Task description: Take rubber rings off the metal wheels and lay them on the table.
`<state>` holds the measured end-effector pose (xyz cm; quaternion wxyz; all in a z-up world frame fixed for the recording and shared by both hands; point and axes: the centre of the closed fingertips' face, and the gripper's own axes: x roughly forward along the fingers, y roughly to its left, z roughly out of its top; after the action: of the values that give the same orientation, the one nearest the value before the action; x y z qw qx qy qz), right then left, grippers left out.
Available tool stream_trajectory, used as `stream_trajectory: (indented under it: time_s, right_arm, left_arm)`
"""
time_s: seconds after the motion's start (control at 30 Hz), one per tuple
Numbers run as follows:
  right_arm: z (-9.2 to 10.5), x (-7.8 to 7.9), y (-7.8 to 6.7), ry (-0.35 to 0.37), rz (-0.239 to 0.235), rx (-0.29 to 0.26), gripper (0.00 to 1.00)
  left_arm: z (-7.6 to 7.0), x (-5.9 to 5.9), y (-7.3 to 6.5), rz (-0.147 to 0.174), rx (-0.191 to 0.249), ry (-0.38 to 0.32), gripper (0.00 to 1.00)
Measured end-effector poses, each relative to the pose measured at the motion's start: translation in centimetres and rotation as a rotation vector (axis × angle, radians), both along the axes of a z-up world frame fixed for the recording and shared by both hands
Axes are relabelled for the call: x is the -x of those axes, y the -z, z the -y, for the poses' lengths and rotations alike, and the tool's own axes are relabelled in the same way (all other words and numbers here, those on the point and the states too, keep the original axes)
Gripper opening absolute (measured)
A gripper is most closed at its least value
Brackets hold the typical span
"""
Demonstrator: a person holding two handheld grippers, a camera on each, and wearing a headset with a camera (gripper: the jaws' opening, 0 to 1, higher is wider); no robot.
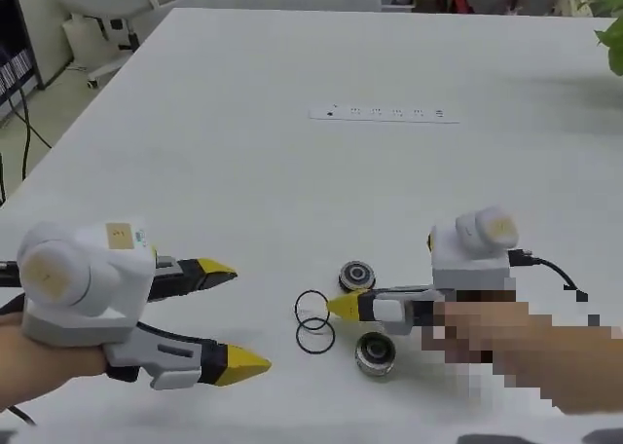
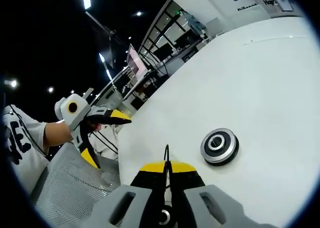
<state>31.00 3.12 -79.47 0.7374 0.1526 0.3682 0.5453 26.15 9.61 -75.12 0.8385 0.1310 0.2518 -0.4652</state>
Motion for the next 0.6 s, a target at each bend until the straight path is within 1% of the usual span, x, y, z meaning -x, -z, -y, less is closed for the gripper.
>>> stream_trajectory:
  time_s: [0.07, 0.23, 0.3, 0.37, 0.47, 0.6]
  right_arm:
    - [0.0, -0.1, 0.2, 0.001, 0.005, 0.002, 0.0]
    - [0.1, -0.2, 0.8, 0.008, 0.021, 0.029, 0.0]
    - [0.2, -0.2, 0.9, 0.008, 0.025, 0.035, 0.0]
    - [0.2, -0.3, 0.9, 0.01, 0.032, 0.039, 0.0]
    - [0.2, -0.4, 1.1, 0.009, 0.044, 0.049, 0.0]
    - [0.3, -0.5, 1.3, 0.01, 0.054, 0.054, 0.03]
  left_arm:
    - [-0.1, 0.0, 0.0, -0.001, -0.003, 0.001, 0.67]
    - [0.0, -0.3, -0.1, 0.0, -0.002, -0.005, 0.67]
    - [0.0, -0.3, 0.1, 0.0, -0.002, -0.005, 0.67]
    - [0.2, -0.3, -0.1, 0.0, -0.001, -0.006, 0.67]
    - [0.0, -0.3, 0.0, -0.004, -0.003, -0.006, 0.67]
    - [0.0, -0.3, 0.1, -0.009, -0.005, -0.008, 0.67]
